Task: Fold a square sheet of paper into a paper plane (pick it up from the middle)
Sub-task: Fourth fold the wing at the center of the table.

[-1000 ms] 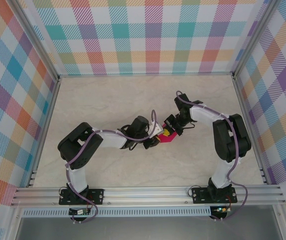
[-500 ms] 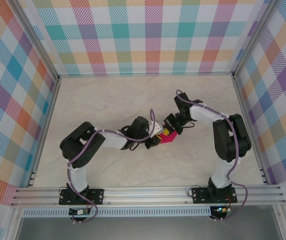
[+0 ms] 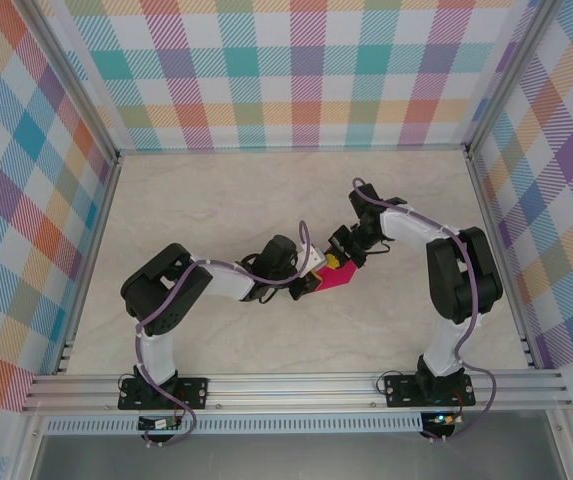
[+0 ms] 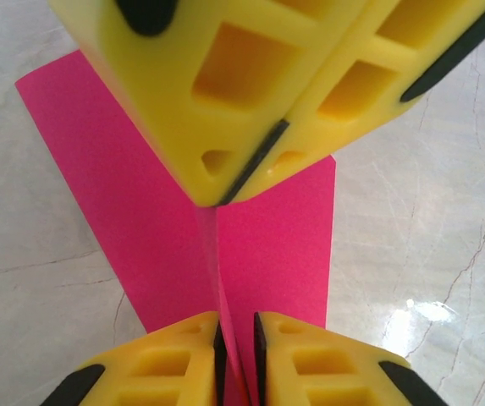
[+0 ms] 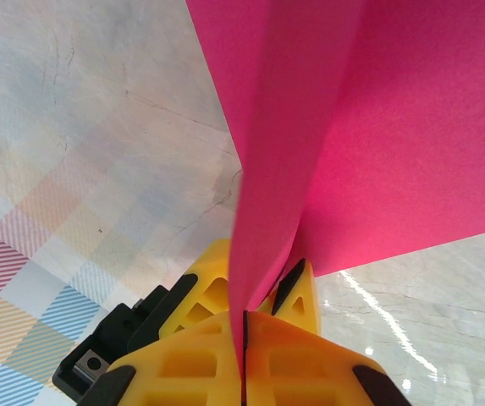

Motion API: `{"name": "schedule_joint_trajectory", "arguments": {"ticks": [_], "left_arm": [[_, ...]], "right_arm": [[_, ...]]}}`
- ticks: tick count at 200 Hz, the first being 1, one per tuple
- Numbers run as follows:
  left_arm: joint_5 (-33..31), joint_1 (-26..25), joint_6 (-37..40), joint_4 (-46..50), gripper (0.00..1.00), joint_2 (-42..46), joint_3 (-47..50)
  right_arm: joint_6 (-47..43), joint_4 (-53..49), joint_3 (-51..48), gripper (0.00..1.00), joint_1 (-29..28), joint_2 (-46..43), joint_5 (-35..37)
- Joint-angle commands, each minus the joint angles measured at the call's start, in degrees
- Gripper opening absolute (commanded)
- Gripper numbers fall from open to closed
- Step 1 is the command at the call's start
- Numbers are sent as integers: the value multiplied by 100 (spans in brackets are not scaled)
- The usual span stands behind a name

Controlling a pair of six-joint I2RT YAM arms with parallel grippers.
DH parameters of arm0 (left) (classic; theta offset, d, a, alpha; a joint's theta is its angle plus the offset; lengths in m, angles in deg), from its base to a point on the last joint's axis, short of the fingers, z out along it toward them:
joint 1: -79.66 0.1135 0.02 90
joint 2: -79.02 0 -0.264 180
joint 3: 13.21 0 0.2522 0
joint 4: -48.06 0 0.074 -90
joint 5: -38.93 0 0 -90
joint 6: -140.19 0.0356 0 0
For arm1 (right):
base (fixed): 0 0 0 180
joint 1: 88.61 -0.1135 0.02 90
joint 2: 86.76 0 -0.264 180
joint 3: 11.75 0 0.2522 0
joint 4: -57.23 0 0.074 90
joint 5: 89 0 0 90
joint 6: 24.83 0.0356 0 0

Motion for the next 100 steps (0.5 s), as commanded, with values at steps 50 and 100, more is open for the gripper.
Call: {"name": "schedule_joint_trajectory", "arguments": {"ticks": [50, 100], "left_arm": [[264, 157, -227, -300, 24, 308, 98], [288, 175, -253, -273, 11, 213, 94]], "right_arm": [[-121, -185, 111, 9, 3, 119, -47], [-130, -168, 84, 9, 3, 109, -61]]}}
